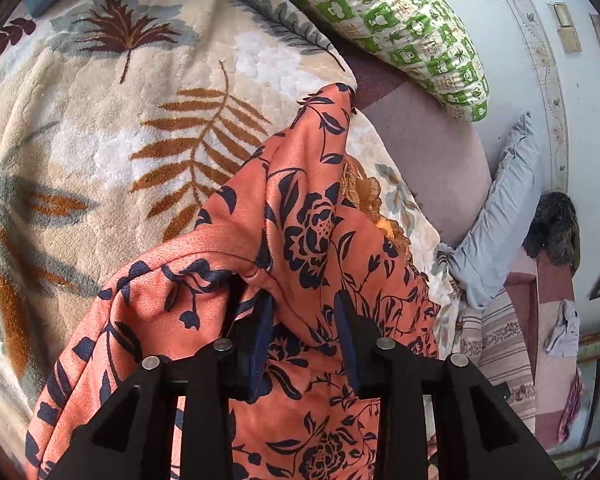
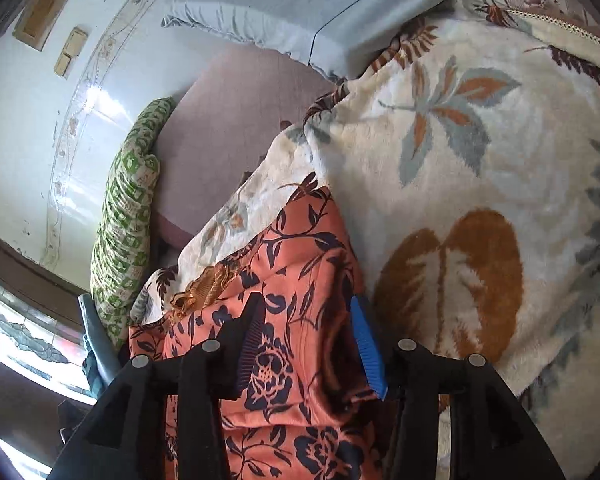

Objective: Fold small clothes
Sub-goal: 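Fold the blouse side over with the left gripper and release both grippers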

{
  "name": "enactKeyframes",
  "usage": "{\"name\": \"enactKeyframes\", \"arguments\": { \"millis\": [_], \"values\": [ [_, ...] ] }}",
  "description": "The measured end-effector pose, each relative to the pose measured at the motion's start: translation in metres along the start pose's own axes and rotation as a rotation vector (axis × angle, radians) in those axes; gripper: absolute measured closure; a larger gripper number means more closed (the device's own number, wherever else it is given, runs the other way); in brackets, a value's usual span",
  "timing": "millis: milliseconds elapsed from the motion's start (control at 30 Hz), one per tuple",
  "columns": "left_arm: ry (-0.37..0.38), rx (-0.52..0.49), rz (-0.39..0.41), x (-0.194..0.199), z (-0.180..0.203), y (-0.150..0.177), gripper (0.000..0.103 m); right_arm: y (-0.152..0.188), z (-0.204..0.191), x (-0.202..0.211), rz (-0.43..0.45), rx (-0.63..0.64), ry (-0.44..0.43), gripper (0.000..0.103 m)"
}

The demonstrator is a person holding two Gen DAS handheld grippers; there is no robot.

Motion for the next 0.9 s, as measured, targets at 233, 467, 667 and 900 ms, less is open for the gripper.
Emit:
{"name": "enactKeyframes", "arguments": {
  "millis": [233, 467, 667, 900],
  "values": [
    [-0.080, 0.006, 0.002, -0.019, -0.006, -0.013, 0.082, -0.010, -0.037, -0.031, -0.040, 0.199, 0.029, 0.093],
    [-0.244, 0.054, 0.089, -0.022, -0.041, -0.036, 0.083, -0.032, -0.032, -0.040, 0.010, 0.184, 0.039, 0.093],
    [-0.068, 0.111, 0.006, -0.007, -0.044, -0.024, 0.084, -0.007, -0.007, -0.052, -0.073, 0.218, 0.155, 0.084],
    [0.118, -0.097, 0.051, 0.053, 0.013, -0.007, 0.064, -0.018, -0.038, -0.004, 0.059, 0.208, 0.015, 0.075]
  ]
}}
Point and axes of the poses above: each gripper's, at about its wrist camera, not at the fingertips, and x roughly against the way its jaws point, z to its right, y to its underside, the point moved 8 cm from there along -x, roughly the way its jaws point, and after that the axes turned 6 degrees about -y, right-handed, at the moved point
